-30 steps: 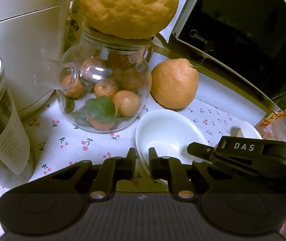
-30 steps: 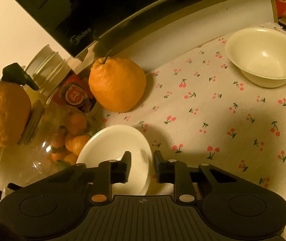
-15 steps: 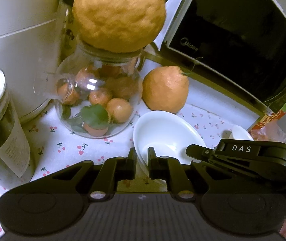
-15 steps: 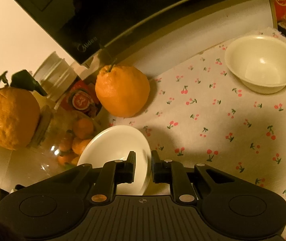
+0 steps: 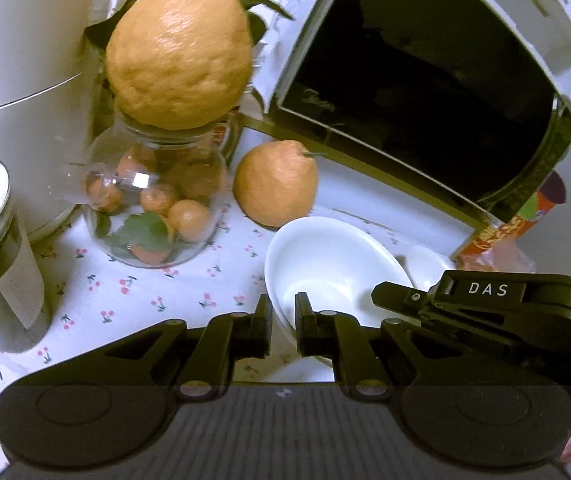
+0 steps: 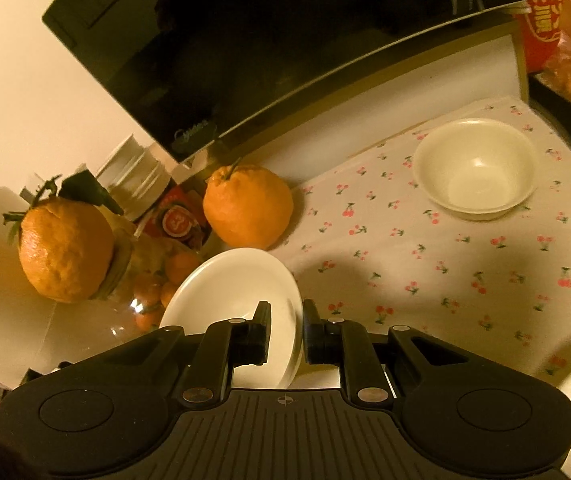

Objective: Organize plates and bowls
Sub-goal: 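Lift the white bowl with both grippers and carry it toward the white plates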

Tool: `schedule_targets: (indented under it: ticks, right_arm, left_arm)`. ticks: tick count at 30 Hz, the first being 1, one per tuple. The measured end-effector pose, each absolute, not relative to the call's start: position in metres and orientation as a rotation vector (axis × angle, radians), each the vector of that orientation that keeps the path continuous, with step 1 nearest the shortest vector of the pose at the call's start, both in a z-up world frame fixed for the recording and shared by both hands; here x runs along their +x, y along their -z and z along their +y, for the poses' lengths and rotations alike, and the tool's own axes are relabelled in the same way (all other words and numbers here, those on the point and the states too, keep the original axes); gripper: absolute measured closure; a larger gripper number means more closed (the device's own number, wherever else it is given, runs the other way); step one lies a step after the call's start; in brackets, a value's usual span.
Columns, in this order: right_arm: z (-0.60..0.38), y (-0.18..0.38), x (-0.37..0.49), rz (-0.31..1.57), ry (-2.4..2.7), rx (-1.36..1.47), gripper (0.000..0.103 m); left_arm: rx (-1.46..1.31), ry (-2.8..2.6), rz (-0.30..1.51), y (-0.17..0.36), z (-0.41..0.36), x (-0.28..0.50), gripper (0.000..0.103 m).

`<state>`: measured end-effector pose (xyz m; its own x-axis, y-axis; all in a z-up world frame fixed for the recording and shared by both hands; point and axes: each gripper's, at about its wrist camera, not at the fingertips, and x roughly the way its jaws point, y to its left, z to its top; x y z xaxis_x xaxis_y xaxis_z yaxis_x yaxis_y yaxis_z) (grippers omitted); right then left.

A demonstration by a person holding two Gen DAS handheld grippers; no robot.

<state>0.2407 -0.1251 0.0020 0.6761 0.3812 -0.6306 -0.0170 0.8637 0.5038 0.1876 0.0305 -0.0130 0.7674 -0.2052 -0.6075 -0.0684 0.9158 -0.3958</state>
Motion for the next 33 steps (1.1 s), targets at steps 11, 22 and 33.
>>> schedule_targets:
  ticks: [11, 22, 33]
  right_arm:
    - [-0.156, -0.021, 0.213, 0.841, -0.210, 0.492, 0.086]
    - [-0.186, -0.026, 0.188, 0.870, -0.188, 0.488, 0.086]
    - [-0.222, -0.027, 0.166, 0.878, -0.147, 0.463, 0.086]
  left_arm:
    - [-0.443, 0.153, 0.712, 0.003, 0.014, 0.170, 0.093]
    - [-0.431, 0.226, 0.732, 0.000, -0.008, 0.154, 0.093]
    - [-0.414, 0.308, 0.758, 0.001, -0.039, 0.146, 0.093]
